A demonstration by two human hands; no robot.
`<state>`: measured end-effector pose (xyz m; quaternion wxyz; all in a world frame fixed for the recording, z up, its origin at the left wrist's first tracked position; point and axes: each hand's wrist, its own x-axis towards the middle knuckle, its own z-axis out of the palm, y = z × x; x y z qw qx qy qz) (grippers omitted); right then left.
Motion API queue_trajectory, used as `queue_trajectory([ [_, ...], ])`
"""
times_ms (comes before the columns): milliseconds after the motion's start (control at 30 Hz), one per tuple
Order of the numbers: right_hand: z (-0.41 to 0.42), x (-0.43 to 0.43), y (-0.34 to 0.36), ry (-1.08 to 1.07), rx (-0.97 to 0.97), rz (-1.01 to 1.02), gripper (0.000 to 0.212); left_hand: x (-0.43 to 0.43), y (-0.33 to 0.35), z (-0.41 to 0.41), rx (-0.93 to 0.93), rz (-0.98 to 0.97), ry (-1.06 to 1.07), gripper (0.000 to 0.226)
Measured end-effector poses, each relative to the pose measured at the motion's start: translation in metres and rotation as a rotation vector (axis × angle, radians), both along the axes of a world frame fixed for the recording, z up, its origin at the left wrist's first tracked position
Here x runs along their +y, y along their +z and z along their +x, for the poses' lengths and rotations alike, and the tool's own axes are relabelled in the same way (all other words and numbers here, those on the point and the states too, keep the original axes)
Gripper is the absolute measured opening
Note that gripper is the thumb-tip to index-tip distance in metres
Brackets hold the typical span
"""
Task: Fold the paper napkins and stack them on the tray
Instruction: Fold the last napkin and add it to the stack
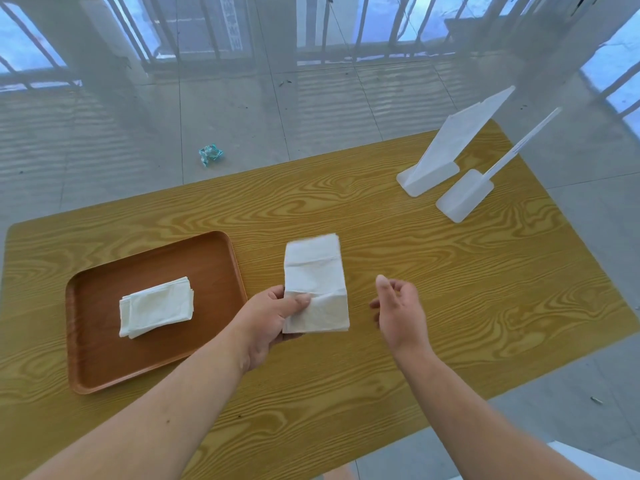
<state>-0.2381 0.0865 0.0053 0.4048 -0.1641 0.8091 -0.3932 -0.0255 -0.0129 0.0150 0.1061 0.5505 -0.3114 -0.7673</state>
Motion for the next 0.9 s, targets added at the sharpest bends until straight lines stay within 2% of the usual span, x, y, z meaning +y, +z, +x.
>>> queue_trajectory([
  [133,0.018,0.003,-0.008,0.094,-0.429,0.068,0.051,0.006,-0.009,0.003,-0.086,0.022,-0.023,0.022],
  [233,0.029,-0.002,-0.009,0.109,-0.596,0.068,0.071,0.007,-0.014,0.01,-0.092,0.032,-0.067,0.024],
  [300,0.034,-0.007,-0.008,0.141,-0.63,0.057,0.081,0.007,-0.017,0.015,-0.073,0.033,-0.103,0.025],
  [400,0.039,-0.015,-0.007,0.178,-0.566,0.04,0.084,0.004,-0.018,0.018,-0.096,-0.03,-0.105,0.041],
  [533,0.038,-0.021,-0.006,0.236,-0.429,-0.007,0.083,0.0,-0.017,0.018,-0.199,-0.216,-0.16,0.087],
  [700,0.033,-0.025,-0.003,0.375,-0.213,-0.019,0.077,-0.007,-0.021,0.018,-0.255,-0.389,-0.305,0.084],
  [900,0.031,-0.022,-0.003,0.508,-0.094,-0.015,0.067,-0.016,-0.021,0.024,-0.399,-0.49,-0.498,0.08],
])
